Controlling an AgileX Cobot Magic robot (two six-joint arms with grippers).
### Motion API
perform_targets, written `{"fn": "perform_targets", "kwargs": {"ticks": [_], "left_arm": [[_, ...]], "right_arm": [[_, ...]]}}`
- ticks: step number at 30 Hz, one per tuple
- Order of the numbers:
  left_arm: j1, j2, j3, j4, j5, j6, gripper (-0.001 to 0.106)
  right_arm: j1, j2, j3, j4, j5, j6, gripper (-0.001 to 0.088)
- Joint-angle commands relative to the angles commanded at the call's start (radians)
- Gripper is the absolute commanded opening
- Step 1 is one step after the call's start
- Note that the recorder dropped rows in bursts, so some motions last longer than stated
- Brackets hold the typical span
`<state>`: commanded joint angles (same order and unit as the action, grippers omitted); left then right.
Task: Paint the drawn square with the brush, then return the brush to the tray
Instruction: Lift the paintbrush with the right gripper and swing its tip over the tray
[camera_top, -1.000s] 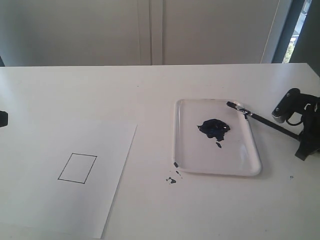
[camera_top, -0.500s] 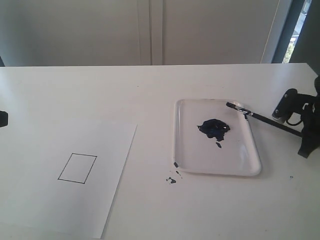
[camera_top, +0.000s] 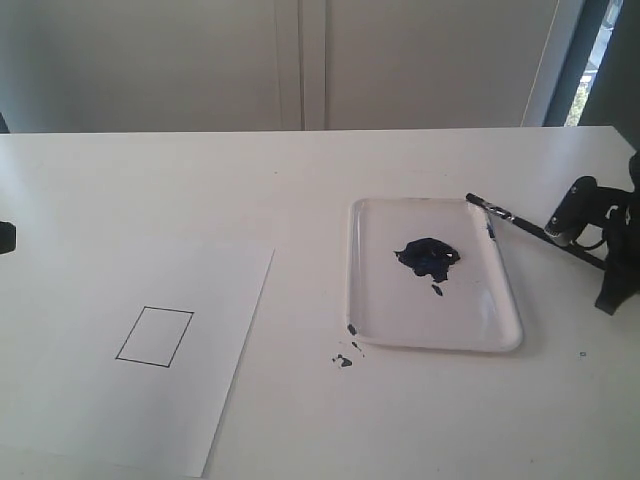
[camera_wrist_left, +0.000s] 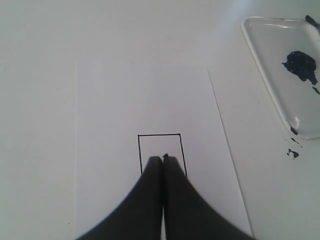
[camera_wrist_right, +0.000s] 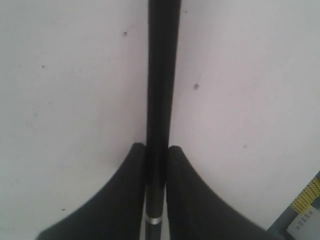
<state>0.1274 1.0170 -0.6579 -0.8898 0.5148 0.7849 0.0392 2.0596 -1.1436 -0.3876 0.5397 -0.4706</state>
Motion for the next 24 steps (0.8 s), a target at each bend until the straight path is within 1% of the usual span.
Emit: {"fn": "perform_targets", "kwargs": {"ticks": [3, 6, 8, 10, 13, 15, 18, 22, 24], "left_arm": [[0.000, 0.000, 0.000, 0.000, 0.000, 0.000, 0.000], [0.000, 0.000, 0.000, 0.000, 0.000, 0.000, 0.000], [0.000, 0.000, 0.000, 0.000, 0.000, 0.000, 0.000], [0.000, 0.000, 0.000, 0.000, 0.000, 0.000, 0.000], [0.000, 0.000, 0.000, 0.000, -0.002, 0.000, 0.000], [0.000, 0.000, 0.000, 0.000, -0.002, 0.000, 0.000], [0.000, 0.000, 0.000, 0.000, -0.002, 0.000, 0.000], [0.000, 0.000, 0.000, 0.000, -0.002, 0.000, 0.000], [0.000, 0.000, 0.000, 0.000, -0.002, 0.000, 0.000]], "right_arm": [[0.000, -0.045, 0.000, 0.029, -0.015, -0.019, 0.0000], [0.000, -0.132, 0.004, 0.081, -0.028, -0.081, 0.0000], [0.000, -0.196, 0.004, 0.083, -0.010, -0.092, 0.0000], [0.000, -0.250, 0.004, 0.116, 0.047, -0.148, 0.0000], [0.000, -0.332, 0.004, 0.254, 0.145, -0.284, 0.0000], [0.000, -0.366, 0.004, 0.316, 0.194, -0.333, 0.0000], [0.000, -0.403, 0.004, 0.336, 0.259, -0.337, 0.0000], [0.026, -0.435, 0.015, 0.357, 0.301, -0.339, 0.0000], [0.053, -0.436, 0.031, 0.431, 0.288, -0.368, 0.0000]]}}
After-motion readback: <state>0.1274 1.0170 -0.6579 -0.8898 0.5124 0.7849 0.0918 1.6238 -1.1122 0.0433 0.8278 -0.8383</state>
